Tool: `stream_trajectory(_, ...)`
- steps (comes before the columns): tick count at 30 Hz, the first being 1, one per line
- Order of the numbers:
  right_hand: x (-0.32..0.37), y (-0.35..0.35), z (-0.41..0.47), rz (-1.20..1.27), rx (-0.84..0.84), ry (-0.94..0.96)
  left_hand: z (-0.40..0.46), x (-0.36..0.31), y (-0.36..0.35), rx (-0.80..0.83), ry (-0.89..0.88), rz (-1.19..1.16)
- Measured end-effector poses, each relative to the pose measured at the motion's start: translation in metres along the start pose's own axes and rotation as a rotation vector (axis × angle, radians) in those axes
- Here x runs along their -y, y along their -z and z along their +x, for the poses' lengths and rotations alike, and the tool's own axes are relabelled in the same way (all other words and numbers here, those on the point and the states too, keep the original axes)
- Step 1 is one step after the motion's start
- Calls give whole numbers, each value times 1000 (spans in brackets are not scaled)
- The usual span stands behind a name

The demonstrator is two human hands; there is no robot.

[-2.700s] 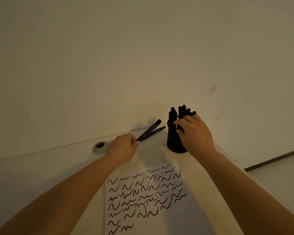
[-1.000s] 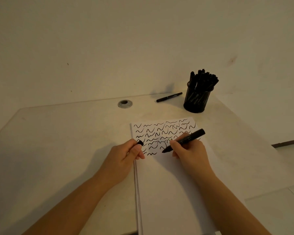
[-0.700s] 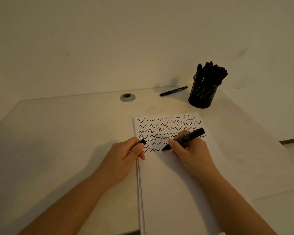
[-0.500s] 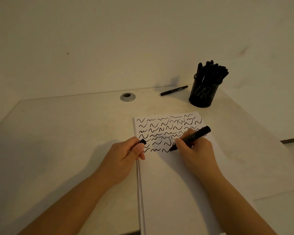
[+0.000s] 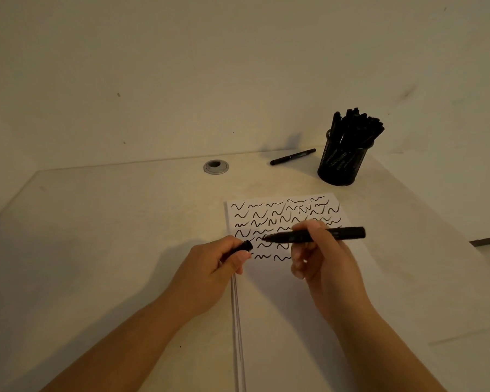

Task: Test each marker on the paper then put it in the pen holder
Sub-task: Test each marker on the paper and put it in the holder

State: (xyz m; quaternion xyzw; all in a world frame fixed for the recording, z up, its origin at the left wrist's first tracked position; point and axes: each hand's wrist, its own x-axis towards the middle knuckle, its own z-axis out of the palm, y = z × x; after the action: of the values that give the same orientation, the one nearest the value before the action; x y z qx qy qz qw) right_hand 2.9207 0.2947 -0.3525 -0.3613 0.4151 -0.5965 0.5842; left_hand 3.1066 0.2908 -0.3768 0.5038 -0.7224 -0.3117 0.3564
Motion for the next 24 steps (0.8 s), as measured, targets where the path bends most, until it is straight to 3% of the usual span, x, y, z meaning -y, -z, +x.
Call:
stream_trajectory(13,-15,6,-1,25,-7,10,-2,1,-4,58,-60,37)
stream_trajectory(24,-12,0,-11,-271,63,140,-4,-5,-2,31,-40,78)
